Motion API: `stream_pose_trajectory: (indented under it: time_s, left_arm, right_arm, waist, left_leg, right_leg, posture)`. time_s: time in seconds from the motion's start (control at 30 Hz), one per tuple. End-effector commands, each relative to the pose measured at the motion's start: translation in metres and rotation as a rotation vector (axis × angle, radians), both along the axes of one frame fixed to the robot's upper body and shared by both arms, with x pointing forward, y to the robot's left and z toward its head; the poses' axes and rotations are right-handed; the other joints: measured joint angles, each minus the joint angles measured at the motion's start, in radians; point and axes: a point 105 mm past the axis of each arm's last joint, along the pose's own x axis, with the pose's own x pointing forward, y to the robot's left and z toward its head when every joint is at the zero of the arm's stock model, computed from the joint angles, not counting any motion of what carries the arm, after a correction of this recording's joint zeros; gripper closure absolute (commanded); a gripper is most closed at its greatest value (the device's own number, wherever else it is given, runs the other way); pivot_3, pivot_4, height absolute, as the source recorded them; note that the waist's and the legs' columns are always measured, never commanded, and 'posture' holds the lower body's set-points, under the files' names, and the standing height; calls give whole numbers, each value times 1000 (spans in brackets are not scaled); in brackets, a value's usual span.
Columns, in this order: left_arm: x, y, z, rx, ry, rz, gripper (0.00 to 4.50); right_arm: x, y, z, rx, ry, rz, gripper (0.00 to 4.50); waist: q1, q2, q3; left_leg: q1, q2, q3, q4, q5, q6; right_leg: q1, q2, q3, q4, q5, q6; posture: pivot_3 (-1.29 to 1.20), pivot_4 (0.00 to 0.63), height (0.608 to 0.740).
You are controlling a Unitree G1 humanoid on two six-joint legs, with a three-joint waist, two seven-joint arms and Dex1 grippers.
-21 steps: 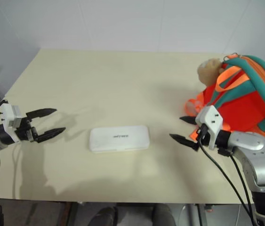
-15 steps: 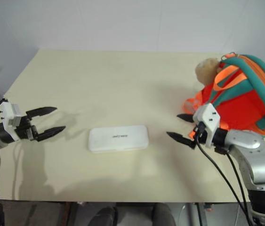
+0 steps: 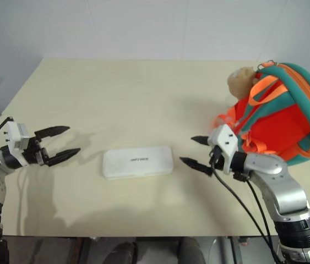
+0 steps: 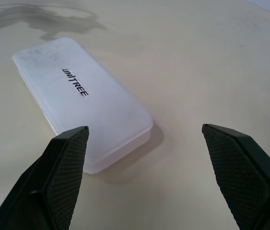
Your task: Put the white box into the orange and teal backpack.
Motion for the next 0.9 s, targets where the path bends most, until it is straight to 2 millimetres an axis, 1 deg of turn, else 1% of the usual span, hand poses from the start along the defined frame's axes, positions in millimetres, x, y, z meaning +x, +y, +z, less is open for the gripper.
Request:
stream_pose_trajectory:
  time_s: [0.03,0.13,0.23,0.3,0.37,0.57,0.73,0.9]
  left_arm:
    - [0,-5,6,-5,-18,-18,30]
    - [1,-6,3,3,-11,-19,30]
    - [1,-7,4,-16,-5,-19,30]
    - [1,-8,-4,-31,54,-15,30]
    - [0,-8,-11,-42,107,-8,30]
    - [1,-17,-22,-84,223,-2,30]
    - [3,-21,-30,-109,311,35,30]
    - [-4,-24,-38,-141,438,32,30]
  right_arm:
    - [6,6,15,-1,-96,-11,0]
    - [12,8,14,-15,-113,-29,0]
    - [17,8,6,-62,-108,-42,0]
    - [29,1,-5,-134,-127,-90,0]
    - [37,-3,-12,-172,-142,-130,0]
    - [51,2,-19,-189,-168,-178,0]
    - [50,11,-21,-169,-159,-159,0]
    - [40,21,-29,-166,-124,-94,0]
  waist:
    - [0,0,0]
    - [0,0,0]
    - [0,0,0]
    - [0,0,0]
    - [-1,0,0]
    - [-3,0,0]
    - [-2,0,0]
    - [-3,0,0]
  left_leg:
    - [0,0,0,0,0,0]
    - [0,0,2,1,0,0]
    - [0,0,3,0,0,0]
    - [0,0,4,0,0,1]
    - [0,0,6,0,0,1]
    - [-1,0,8,0,0,1]
    - [-1,0,9,0,0,1]
    - [-1,0,10,0,0,1]
  right_leg:
    - [0,0,1,0,0,0]
    - [0,0,2,0,1,1]
    - [-1,0,2,-1,1,1]
    - [-2,0,3,-1,1,1]
    - [-2,0,5,-1,1,1]
    - [-7,1,8,1,2,2]
    - [-8,1,9,2,2,2]
    - [-8,1,10,2,2,2]
  posture:
    - [0,150,740]
    - [0,150,740]
    - [0,150,740]
    - [0,150,740]
    - [0,150,740]
    - [0,150,740]
    - [0,150,740]
    - [0,150,740]
